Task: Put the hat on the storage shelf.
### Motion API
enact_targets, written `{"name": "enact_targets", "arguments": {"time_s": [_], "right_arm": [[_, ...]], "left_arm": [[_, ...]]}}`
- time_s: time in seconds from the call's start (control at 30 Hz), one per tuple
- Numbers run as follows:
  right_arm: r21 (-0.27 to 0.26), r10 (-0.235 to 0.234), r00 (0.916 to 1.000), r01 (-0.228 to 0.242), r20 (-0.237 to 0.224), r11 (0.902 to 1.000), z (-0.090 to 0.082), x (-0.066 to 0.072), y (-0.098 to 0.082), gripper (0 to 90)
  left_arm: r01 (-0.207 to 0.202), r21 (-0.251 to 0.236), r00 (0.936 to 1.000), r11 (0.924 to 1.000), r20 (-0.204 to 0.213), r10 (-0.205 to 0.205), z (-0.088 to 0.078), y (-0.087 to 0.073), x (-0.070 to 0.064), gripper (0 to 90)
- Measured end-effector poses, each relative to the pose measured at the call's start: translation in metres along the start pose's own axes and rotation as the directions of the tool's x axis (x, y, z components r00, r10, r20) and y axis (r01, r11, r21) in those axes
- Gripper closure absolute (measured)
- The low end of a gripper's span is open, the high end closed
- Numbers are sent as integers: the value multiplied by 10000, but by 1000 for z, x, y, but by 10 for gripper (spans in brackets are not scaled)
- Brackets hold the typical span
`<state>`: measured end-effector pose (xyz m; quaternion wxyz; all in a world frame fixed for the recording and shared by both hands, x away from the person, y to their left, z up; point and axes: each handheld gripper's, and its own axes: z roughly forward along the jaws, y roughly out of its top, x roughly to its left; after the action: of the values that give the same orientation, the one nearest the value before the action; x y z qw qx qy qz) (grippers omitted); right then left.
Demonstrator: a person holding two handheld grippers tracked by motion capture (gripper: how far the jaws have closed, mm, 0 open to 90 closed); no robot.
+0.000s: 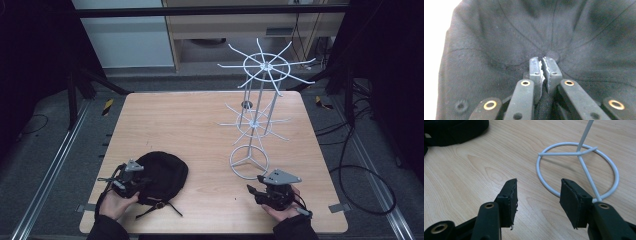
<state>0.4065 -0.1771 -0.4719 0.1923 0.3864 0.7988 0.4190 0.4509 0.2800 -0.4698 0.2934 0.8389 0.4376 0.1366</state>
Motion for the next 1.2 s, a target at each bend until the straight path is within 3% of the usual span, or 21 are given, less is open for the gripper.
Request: {"name": "enact_targets", "arguments": {"time_s": [0.2, 0.3, 0.37, 0.53, 0.73, 0.8, 0.93, 1.07, 1.17, 1.2], "right_arm": [[-2, -75, 10000, 75, 32, 10000, 0, 0, 0, 484], [-61, -62, 10000, 62, 51, 10000, 0, 0, 0, 484], [-77, -41, 10000, 42, 78, 10000, -1, -1, 0, 486], [-50, -119, 9999, 119, 67, 9999, 0, 0, 0, 485], [-27, -55, 10000, 56, 38, 10000, 0, 0, 0, 481], [-4, -103, 9999, 103, 40, 9999, 1, 0, 0, 480], [36, -150, 9999, 150, -8, 9999, 2, 1, 1, 477], [75, -98, 9999, 98, -30, 9999, 2, 1, 0, 477], [81, -147, 9999, 147, -27, 9999, 2, 2, 1, 475], [81, -147, 9999, 147, -27, 9999, 2, 2, 1, 475]], "left_arm": [[-20, -494, 10000, 9988, -42, 18, -9, 4, -4, 854], [182, -1445, 9998, 9893, 19, -181, -19, 6, -4, 856], [288, -1830, 9996, 9827, 129, -269, -25, 8, -5, 856], [188, -1574, 9998, 9874, 99, -175, -20, 6, -6, 842], [108, -1822, 9999, 9832, -32, -115, -26, 14, -7, 623], [-44, -1635, 9999, 9865, -97, 29, -20, 18, -9, 546], [-500, -488, 9984, 9976, -278, 487, 0, 20, -13, 493], [-679, 241, 9971, 9974, -326, 687, 13, 18, -14, 481], [-862, 882, 9957, 9924, -266, 889, 23, 15, -14, 481], [-862, 882, 9957, 9924, -266, 889, 23, 15, -14, 479]]}}
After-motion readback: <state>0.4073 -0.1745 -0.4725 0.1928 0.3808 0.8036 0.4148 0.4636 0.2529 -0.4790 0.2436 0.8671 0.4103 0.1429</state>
